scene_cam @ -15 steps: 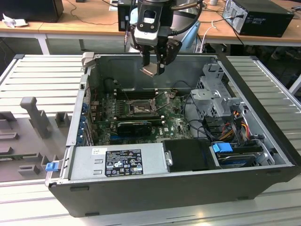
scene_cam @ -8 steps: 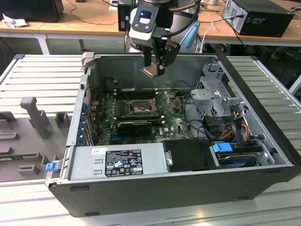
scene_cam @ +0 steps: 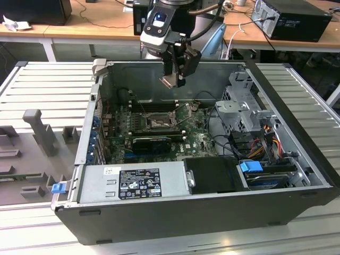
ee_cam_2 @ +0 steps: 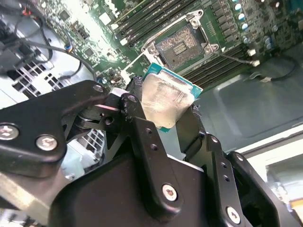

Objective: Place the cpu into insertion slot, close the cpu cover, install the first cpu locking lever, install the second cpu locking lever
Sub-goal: 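Place the cpu into insertion slot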

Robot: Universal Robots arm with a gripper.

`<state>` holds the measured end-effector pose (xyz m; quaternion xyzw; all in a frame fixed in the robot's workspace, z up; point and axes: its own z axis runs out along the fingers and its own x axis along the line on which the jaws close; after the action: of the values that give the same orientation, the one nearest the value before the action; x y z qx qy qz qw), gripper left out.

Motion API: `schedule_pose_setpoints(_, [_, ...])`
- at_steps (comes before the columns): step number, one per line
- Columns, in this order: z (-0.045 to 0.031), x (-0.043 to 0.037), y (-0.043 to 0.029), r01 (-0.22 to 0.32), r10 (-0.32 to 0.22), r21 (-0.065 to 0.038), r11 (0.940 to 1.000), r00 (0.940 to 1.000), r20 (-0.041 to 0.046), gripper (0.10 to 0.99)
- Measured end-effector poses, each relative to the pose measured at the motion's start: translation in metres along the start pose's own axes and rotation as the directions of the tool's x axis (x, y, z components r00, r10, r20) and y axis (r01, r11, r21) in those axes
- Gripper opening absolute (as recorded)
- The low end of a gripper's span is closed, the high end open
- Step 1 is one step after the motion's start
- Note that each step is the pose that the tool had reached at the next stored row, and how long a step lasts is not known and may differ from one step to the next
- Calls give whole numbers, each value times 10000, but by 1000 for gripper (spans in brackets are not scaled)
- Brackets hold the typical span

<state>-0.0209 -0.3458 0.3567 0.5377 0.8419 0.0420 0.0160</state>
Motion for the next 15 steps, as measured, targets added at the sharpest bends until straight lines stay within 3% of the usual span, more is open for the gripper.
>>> schedule_pose_setpoints(5, [7,0,0,-960,960,-22,9954,9953,84,525])
schedule_pose_setpoints(8, [12,0,-1,-1569,1569,-40,9876,9875,136,525])
schedule_pose_setpoints(12, [18,0,-2,-2286,2287,-66,9735,9733,197,525])
schedule_pose_setpoints(15, [27,-1,-2,-2883,2884,-90,9575,9572,247,525])
